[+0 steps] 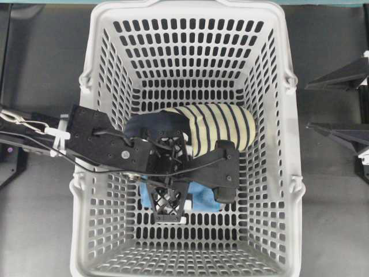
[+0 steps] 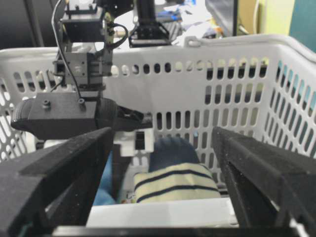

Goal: Pick up the blue cloth from the shopping basket with the left arm.
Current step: 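Close the left gripper on the edge of the blue cloth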

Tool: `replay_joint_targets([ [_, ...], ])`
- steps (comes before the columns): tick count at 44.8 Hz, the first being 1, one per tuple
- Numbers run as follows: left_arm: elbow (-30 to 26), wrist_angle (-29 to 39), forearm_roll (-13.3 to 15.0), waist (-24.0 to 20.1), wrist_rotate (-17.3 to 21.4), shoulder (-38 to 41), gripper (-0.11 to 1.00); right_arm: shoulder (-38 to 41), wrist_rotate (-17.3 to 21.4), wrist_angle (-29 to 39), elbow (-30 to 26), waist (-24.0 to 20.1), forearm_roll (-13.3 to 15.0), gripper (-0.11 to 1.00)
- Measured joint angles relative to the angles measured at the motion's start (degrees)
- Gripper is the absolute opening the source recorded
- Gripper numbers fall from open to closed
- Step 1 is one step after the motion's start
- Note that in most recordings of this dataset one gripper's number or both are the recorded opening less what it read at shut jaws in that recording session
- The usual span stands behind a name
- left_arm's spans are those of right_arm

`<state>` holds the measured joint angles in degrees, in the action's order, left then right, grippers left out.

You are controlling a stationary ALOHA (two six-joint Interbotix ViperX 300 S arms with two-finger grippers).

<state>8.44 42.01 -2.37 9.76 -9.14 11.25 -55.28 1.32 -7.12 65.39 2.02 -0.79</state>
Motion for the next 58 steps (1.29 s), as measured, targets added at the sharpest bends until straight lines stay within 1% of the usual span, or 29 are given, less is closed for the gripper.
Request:
replay_joint_targets([
  [4, -0.26, 0.00, 0.00, 0.09, 0.35, -0.26, 0.16, -0.26, 0.09, 0.00, 0.26, 0.00, 0.00, 0.78],
  [5, -0.35, 0.00, 0.00, 0.09, 0.35, -0.44, 0.12, -0.35, 0.18, 0.09, 0.35, 0.00, 0.09, 0.78],
  [6, -0.44, 0.09, 0.00, 0.09, 0.44, -0.53, 0.11, -0.44, 0.18, 0.09, 0.44, 0.09, 0.09, 0.78],
  [10, -1.76, 0.44, 0.00, 0.09, 0.35, -1.41, 0.11, -0.79, 0.26, 0.09, 0.70, 0.00, 0.09, 0.78],
  [15, -4.48, 2.46, 0.00, 0.18, 0.44, -2.81, 0.11, -1.32, 0.35, 0.09, 0.70, 0.00, 0.09, 0.78],
  [23, -10.90, 9.84, 0.00, 0.18, 0.97, -4.39, 0.11, -1.93, 0.35, 0.09, 0.79, -0.18, 0.09, 0.78],
  [27, -15.64, 16.35, -0.09, 0.18, 2.20, -5.19, 0.11, -2.02, 0.35, 0.44, 0.88, -0.35, 0.09, 0.78],
  [30, -18.46, 19.60, 0.00, 0.18, 2.99, -5.54, 0.11, -2.02, 0.35, 0.70, 0.88, -0.35, 0.00, 0.78],
  [33, -21.01, 22.50, -0.09, 0.09, 3.69, -5.98, 0.11, -2.02, 0.35, 1.05, 0.88, -0.35, 0.09, 0.78],
  [36, -22.85, 23.73, 0.00, -0.18, 3.87, -6.59, 0.11, -2.11, 0.35, 1.14, 0.88, -0.35, 0.09, 0.78],
  [39, -23.82, 24.35, 0.00, -0.53, 3.96, -7.38, 0.11, -2.02, 0.35, 1.23, 0.88, -0.35, 0.00, 0.78],
  [47, -23.99, 24.61, 0.00, -1.76, 3.96, -7.56, 0.11, -2.02, 0.44, 1.32, 0.97, -0.35, 0.00, 0.78],
  [58, -24.17, 24.61, -0.09, -1.49, 3.96, -7.56, 0.11, -2.02, 0.44, 1.32, 1.05, -0.35, 0.09, 0.78],
])
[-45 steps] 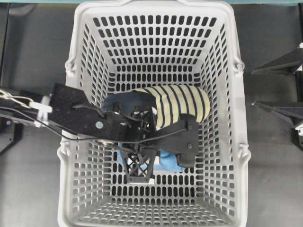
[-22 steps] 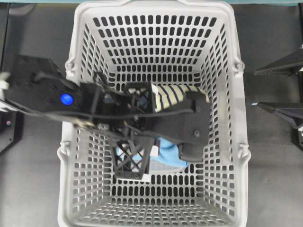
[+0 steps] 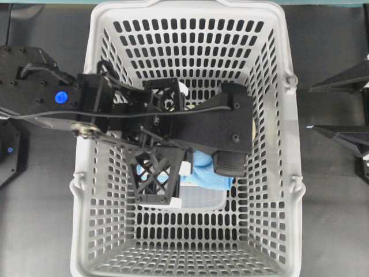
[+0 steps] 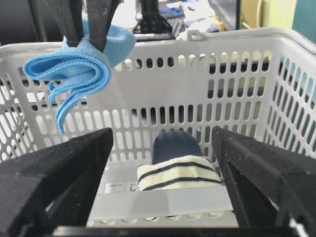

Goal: Pick up the blue cloth from the shopping basket with the left arm.
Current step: 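Close the left gripper on the edge of the blue cloth, then lift the blue cloth upward out of the basket with the left gripper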

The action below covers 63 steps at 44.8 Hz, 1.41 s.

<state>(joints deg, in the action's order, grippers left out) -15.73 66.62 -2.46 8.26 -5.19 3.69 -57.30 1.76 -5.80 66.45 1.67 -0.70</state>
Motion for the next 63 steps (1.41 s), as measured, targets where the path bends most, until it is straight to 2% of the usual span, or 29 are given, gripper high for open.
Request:
replay_joint_targets([
  [15, -0.18, 0.00, 0.09, 0.18, 0.00, 0.00, 0.11, 0.00, 0.09, 0.00, 0.00, 0.00, 0.00, 0.78],
  [31, -3.69, 0.97, 0.00, 0.35, 0.00, 0.00, 0.11, 0.00, 0.09, 0.00, 0.09, -0.09, 0.00, 0.78],
  [63, -3.69, 1.58, 0.09, 0.35, 0.00, 0.00, 0.11, 0.00, 0.09, -0.09, 0.18, -0.09, -0.09, 0.78],
])
